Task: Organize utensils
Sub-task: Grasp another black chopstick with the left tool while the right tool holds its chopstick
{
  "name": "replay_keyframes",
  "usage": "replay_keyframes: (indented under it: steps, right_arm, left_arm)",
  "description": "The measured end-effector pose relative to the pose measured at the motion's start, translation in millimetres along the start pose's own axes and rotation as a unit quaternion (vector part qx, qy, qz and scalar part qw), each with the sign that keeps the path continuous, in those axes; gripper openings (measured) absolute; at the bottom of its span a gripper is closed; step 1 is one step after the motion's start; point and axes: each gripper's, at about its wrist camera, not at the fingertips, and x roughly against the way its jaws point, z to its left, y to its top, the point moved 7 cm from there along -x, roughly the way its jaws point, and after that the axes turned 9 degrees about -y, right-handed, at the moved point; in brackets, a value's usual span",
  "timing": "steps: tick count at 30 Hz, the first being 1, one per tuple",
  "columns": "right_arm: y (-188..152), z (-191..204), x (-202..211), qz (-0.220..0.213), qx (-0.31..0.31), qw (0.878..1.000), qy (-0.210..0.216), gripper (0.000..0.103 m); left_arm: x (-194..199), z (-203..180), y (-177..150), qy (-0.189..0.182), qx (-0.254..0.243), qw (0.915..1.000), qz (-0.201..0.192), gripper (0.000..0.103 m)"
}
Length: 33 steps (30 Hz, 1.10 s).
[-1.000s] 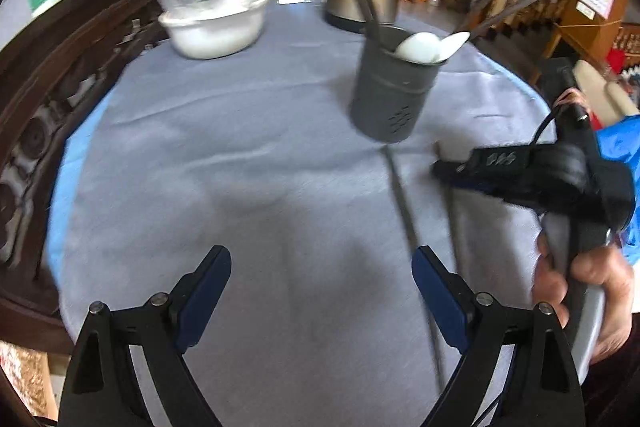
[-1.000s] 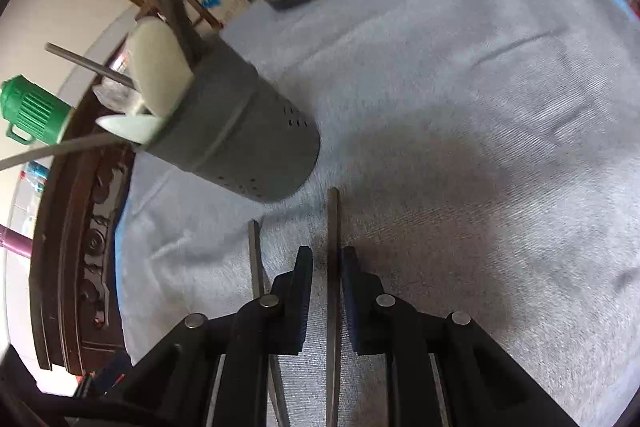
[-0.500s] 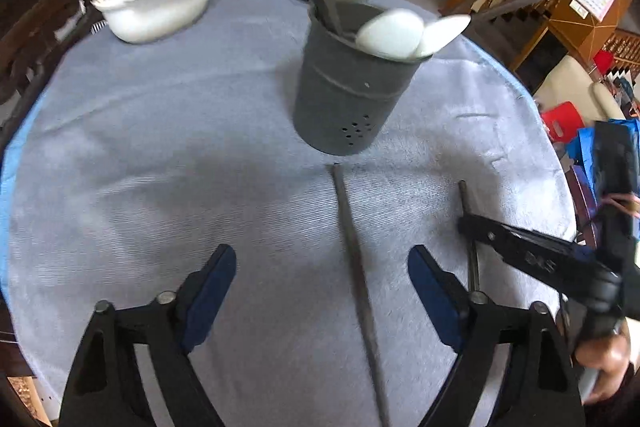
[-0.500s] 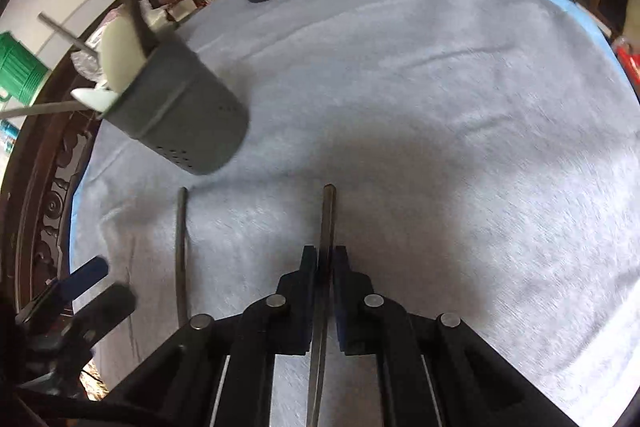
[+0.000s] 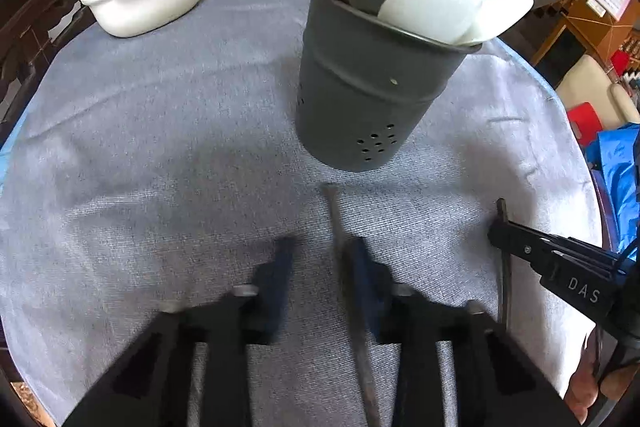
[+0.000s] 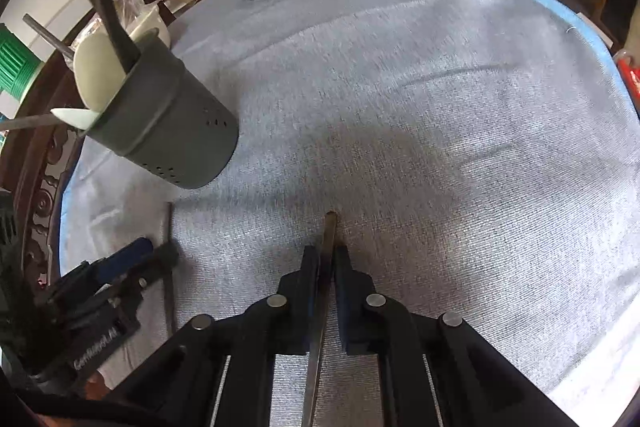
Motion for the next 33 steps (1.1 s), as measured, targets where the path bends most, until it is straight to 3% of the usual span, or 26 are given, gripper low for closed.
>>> replay_keyframes:
  steps: [1, 7, 14, 18, 20, 24, 26, 27, 30, 31, 33]
  right_arm:
    - [-1, 0, 2, -0.001, -0.003, 1.000, 0.000, 0.007]
    - [-17, -4, 39, -0.039, -0.013, 0.998, 0.042, 0.006]
    - [-25, 13, 101, -0.108, 0.005, 0.992, 0.069, 0.006]
    - [-29, 14, 95, -0.085, -0.010, 0.995, 0.054, 0.009]
    - [-31, 5, 81, -0.051, -0.035, 0.997, 0.047, 0.011]
    - [-33, -7, 56, -0.016, -0.058, 0.997, 0.041, 0.033]
    - [-31, -6, 43, -0.009, -0.051, 0.998, 0.025, 0.052]
    - [-29, -3, 38, -0.008, -0.046, 0.999, 0.024, 0.057]
    - [-24, 1, 29, -0.014, -0.031, 0.999, -0.005, 0.052]
    - [-22, 4, 24, -0.011, -0.022, 1.000, -0.013, 0.039]
    - [-23, 8, 10, 0.016, -0.012, 0.999, -0.032, 0.032]
  left_arm:
    - [2, 1, -3, -0.021, 0.007, 0.9998, -0.001, 0.009]
    - [30, 6, -10, -0.034, 0.005, 0.9984, -0.045, 0.007]
    - [110, 6, -17, -0.045, -0.019, 0.9899, -0.133, 0.006]
    - [140, 9, -22, -0.046, -0.022, 0.9849, -0.165, 0.006]
    - [153, 11, -24, -0.044, -0.026, 0.9815, -0.184, 0.006]
    - [174, 11, -25, -0.040, -0.039, 0.9731, -0.223, 0.006]
    - [185, 8, -25, -0.029, -0.055, 0.9665, -0.249, 0.006]
    - [189, 6, -25, -0.023, -0.064, 0.9632, -0.260, 0.006]
    - [202, 1, -27, -0.017, -0.082, 0.9559, -0.281, 0.006]
    - [203, 0, -26, -0.018, -0.085, 0.9546, -0.285, 0.006]
    - [204, 1, -25, -0.017, -0.088, 0.9525, -0.291, 0.006]
